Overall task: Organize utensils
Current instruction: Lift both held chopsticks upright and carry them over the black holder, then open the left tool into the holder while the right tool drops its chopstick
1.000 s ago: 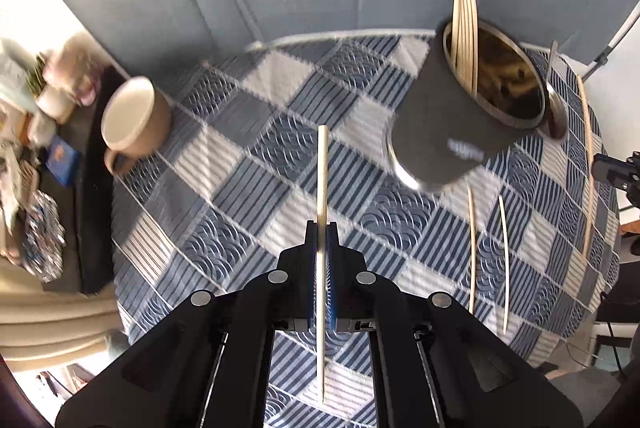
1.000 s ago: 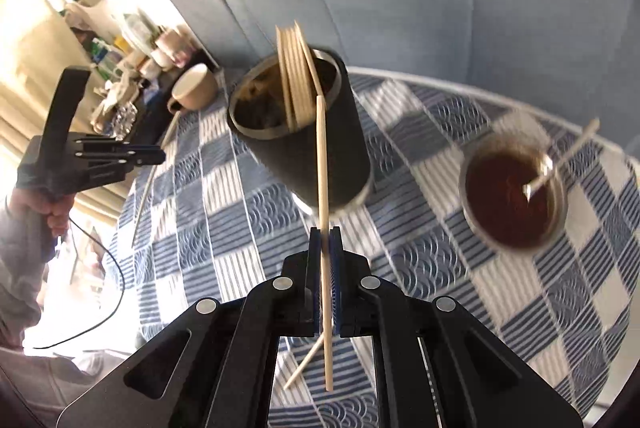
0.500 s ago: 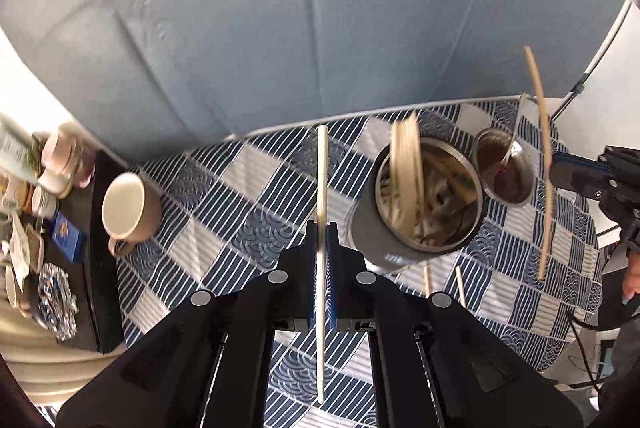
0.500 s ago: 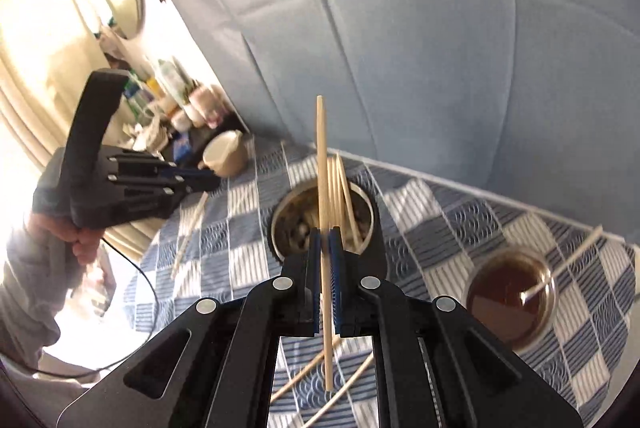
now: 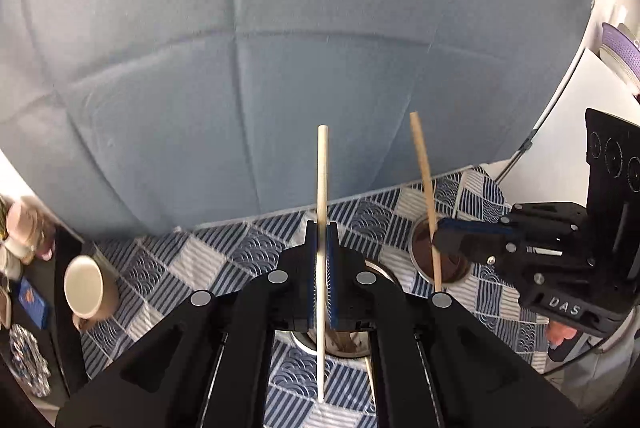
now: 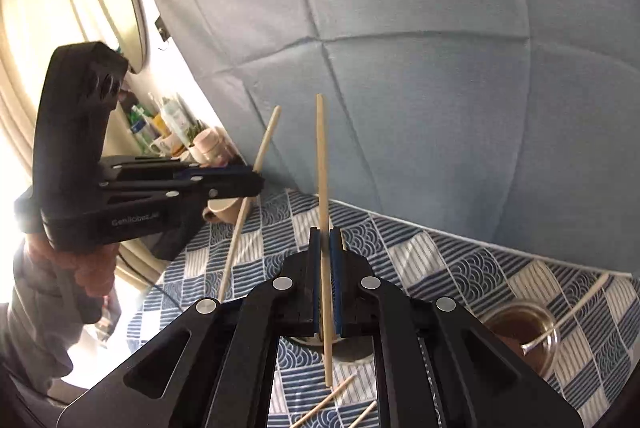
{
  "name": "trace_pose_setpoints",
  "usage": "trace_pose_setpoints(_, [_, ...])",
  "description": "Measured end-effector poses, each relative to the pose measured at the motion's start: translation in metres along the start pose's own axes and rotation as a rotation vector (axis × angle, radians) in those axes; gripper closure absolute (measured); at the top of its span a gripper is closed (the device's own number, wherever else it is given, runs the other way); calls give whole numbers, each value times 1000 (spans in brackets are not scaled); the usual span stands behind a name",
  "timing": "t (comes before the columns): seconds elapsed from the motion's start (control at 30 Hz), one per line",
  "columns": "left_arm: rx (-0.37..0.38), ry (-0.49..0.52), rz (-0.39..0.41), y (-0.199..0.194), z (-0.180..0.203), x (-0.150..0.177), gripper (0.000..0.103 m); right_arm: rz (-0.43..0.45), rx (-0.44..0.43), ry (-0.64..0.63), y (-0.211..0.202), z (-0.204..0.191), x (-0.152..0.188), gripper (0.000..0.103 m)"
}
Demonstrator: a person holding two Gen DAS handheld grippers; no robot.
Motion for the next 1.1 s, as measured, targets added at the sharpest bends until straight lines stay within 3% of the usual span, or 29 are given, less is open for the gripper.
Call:
trace_pose_setpoints(0.23, [22, 3, 94, 1, 6, -19, 98, 21, -12, 10, 10, 5, -19, 98])
trace_pose_setpoints(0.33, [75, 14, 174, -4, 11, -24, 98, 36, -28, 14, 15, 6, -26, 98])
trace_pose_setpoints(0.5, [116, 23, 242, -1, 17, -24, 98, 27, -45, -2, 29, 7, -26, 98])
trace_pose_setpoints(0.77, [127, -42, 234, 29, -2, 6, 98, -28, -45, 30, 52, 22, -5, 98])
trace_pose_setpoints(1.0, [132, -67, 165, 49, -10, 37, 98, -79, -37, 49, 57, 30, 19, 96])
trace_pose_setpoints(1.1, [122, -85, 152, 48, -16, 39, 91, -81, -36, 61, 55, 32, 20, 95])
Point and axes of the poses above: each gripper's, at about its wrist camera, not at the fingertips, and y roughly the way its jaws point, z to its right, x to its underside, the point moved 7 cm from there along y, roughly the way its jaws point, and after that the axes turned 3 degrees about -y, right-handed, at the moved point
